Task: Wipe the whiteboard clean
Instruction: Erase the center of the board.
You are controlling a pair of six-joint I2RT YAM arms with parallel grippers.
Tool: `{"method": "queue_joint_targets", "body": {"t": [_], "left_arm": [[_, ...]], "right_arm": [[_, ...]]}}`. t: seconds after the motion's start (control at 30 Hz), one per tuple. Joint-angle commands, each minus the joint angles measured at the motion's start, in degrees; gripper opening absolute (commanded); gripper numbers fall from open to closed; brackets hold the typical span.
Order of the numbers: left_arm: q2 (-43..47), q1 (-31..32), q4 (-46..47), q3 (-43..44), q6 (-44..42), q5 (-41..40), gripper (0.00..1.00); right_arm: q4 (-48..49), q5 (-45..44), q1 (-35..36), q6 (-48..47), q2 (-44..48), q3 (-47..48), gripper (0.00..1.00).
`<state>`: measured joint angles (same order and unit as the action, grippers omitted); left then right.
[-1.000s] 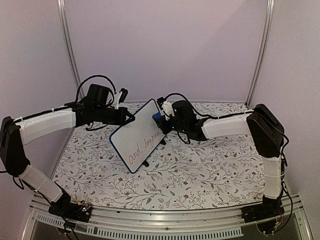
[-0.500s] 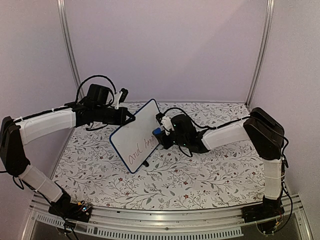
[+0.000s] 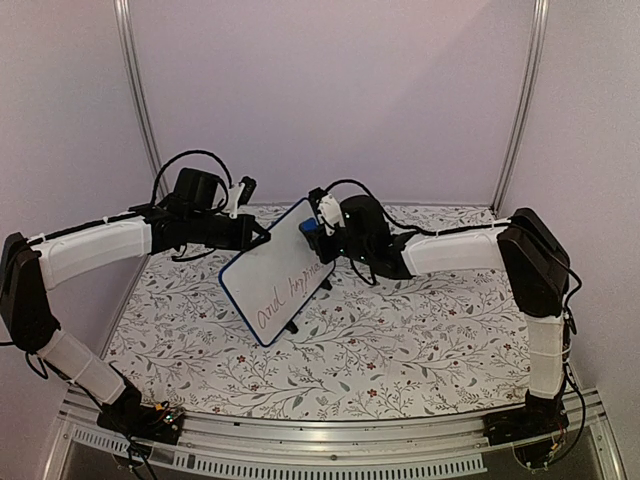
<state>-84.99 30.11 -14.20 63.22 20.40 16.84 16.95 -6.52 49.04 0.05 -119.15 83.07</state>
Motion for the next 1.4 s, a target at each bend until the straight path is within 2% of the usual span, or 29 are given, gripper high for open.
{"method": "queue_joint_targets", "body": {"t": [0.0, 0.23, 0.4, 0.83, 1.0, 1.37], "left_arm": [[-0.96, 1.44, -2.33, -1.52, -1.03, 3.22, 0.0], [-1.18, 1.46, -2.33, -1.44, -0.92, 3.43, 0.0], [-1.34, 1.49, -2.35, -1.43, -0.93, 3.46, 0.0], [-1.44, 1.49, -2.4, -1.52, -1.06, 3.33, 0.0], [-1.43, 1.51, -2.35, -1.52, -1.0, 3.32, 0.0], [-1.47, 1.45, -2.34, -1.48, -0.91, 3.46, 0.0]], "right_arm": [[0.09, 0.38, -0.08, -1.4, -0.67, -0.57, 0.17], [2.27, 1.43, -0.08, -0.32, -1.26, -7.81, 0.16], [2.74, 1.12, -0.08, 1.52, -1.0, -9.33, 0.16], [0.01, 0.57, -2.13, -2.05, -0.19, 2.05, 0.17], [-0.33, 0.81, -2.32, -2.69, -0.42, 3.46, 0.17], [2.52, 1.8, -2.37, -0.32, -2.32, -6.32, 0.16]]}}
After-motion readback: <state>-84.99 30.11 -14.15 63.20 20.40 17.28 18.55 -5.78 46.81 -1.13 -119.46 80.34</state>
